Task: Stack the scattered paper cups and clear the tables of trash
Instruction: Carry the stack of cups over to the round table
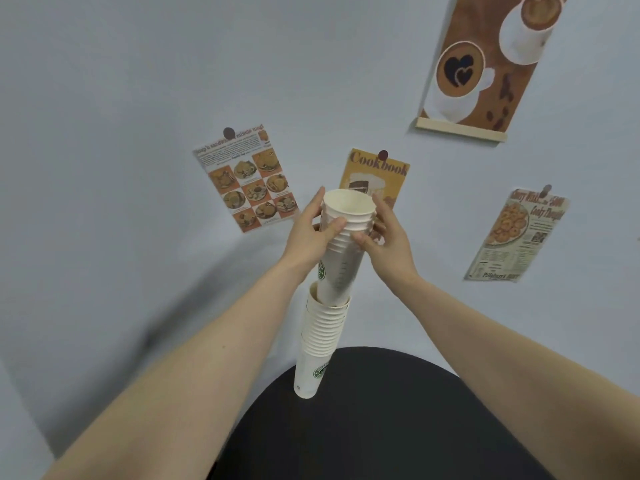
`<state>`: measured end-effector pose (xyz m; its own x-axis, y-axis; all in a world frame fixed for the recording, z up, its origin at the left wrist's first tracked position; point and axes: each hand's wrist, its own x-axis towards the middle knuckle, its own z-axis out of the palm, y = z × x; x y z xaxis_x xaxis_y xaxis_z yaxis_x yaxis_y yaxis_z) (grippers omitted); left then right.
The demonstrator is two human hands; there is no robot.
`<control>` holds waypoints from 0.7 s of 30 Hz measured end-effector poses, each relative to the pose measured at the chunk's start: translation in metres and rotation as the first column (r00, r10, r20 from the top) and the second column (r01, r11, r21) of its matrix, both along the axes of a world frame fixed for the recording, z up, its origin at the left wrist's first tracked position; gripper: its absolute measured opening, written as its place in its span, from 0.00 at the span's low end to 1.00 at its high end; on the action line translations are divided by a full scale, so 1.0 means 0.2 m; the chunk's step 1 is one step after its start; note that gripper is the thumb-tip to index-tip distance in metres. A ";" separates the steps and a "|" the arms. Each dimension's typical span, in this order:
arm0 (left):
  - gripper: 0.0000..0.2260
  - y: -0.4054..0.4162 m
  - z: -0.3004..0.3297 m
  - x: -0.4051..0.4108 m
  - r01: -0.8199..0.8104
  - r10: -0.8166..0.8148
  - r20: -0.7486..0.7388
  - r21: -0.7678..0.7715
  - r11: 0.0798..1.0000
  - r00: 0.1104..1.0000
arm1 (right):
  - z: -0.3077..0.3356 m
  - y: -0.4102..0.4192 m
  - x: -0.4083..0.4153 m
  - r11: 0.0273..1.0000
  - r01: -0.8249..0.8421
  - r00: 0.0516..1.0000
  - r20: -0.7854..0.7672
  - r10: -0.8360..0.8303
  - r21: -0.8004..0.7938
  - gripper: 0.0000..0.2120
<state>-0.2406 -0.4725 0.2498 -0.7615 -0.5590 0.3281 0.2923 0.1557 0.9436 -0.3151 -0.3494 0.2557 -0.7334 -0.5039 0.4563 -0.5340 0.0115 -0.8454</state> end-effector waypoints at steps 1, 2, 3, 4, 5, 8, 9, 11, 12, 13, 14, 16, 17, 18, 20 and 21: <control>0.32 0.00 -0.04 -0.01 0.002 -0.002 0.023 0.005 1.000 1.000 | -0.04 0.00 -0.01 1.000 0.005 1.000 0.017 -0.006 0.021 0.33; 0.32 0.00 -0.08 -0.03 0.003 -0.004 0.052 0.007 1.000 0.999 | -0.08 -0.01 -0.03 0.999 0.010 0.999 0.045 -0.013 0.047 0.33; 0.32 0.00 -0.12 -0.04 0.003 -0.004 0.088 0.007 1.000 0.996 | -0.12 -0.01 -0.04 0.998 0.008 0.995 0.095 -0.014 0.069 0.34; 0.33 0.00 -0.17 -0.06 0.002 -0.003 0.131 0.005 1.000 0.991 | -0.16 -0.01 -0.04 0.996 -0.006 0.985 0.173 -0.009 0.085 0.36; 0.34 0.00 -0.22 -0.07 -0.001 0.002 0.182 -0.001 1.000 0.983 | -0.20 -0.01 -0.04 0.995 -0.025 0.964 0.268 -0.001 0.093 0.37; 0.34 -0.02 -0.34 -0.09 -0.021 0.039 0.322 -0.060 0.998 0.946 | -0.30 -0.02 -0.03 0.986 -0.081 0.899 0.438 0.010 0.144 0.39; 0.33 -0.02 -0.37 -0.09 -0.023 0.048 0.347 -0.076 0.997 0.937 | -0.32 -0.02 -0.03 0.981 -0.101 0.894 0.448 0.016 0.167 0.39; 0.33 -0.03 -0.40 -0.08 -0.022 0.057 0.376 -0.096 0.995 0.925 | -0.36 -0.01 -0.04 0.970 -0.126 0.896 0.445 0.021 0.207 0.39; 0.33 -0.04 -0.41 -0.08 -0.020 0.060 0.385 -0.105 0.994 0.921 | -0.37 0.00 -0.04 0.965 -0.128 0.902 0.432 0.016 0.229 0.39; 0.33 -0.04 -0.41 -0.07 -0.017 0.062 0.393 -0.117 0.993 0.917 | -0.37 0.02 -0.04 0.960 -0.125 0.909 0.417 0.009 0.252 0.39; 0.33 -0.04 -0.40 -0.06 -0.012 0.064 0.399 -0.130 0.991 0.915 | -0.37 0.03 -0.05 0.955 -0.118 0.916 0.401 -0.001 0.273 0.39; 0.33 -0.03 -0.38 -0.03 -0.002 0.074 0.409 -0.175 0.985 0.910 | -0.36 0.08 -0.04 0.946 -0.094 0.929 0.370 -0.029 0.311 0.37; 0.32 -0.02 -0.37 -0.01 0.003 0.087 0.413 -0.212 0.977 0.907 | -0.35 0.12 -0.04 0.938 -0.082 0.936 0.349 -0.044 0.337 0.36; 0.32 -0.01 -0.36 0.02 0.007 0.103 0.416 -0.255 0.967 0.903 | -0.34 0.16 -0.03 0.925 -0.075 0.943 0.327 -0.056 0.373 0.34; 0.30 0.04 -0.35 0.09 0.016 0.116 0.410 -0.305 0.952 0.905 | -0.34 0.27 -0.02 0.865 -0.086 0.959 0.277 -0.063 0.494 0.30; 0.29 0.07 -0.36 0.13 0.021 0.108 0.403 -0.302 0.953 0.909 | -0.33 0.33 0.00 0.807 -0.109 0.966 0.252 -0.051 0.580 0.28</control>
<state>-0.2145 -0.4591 0.1781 -0.8404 -0.5222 0.1450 -0.1246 0.4465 0.8861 -0.3161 -0.2827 0.1894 -0.7605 -0.6375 -0.1238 -0.3199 0.5336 -0.7829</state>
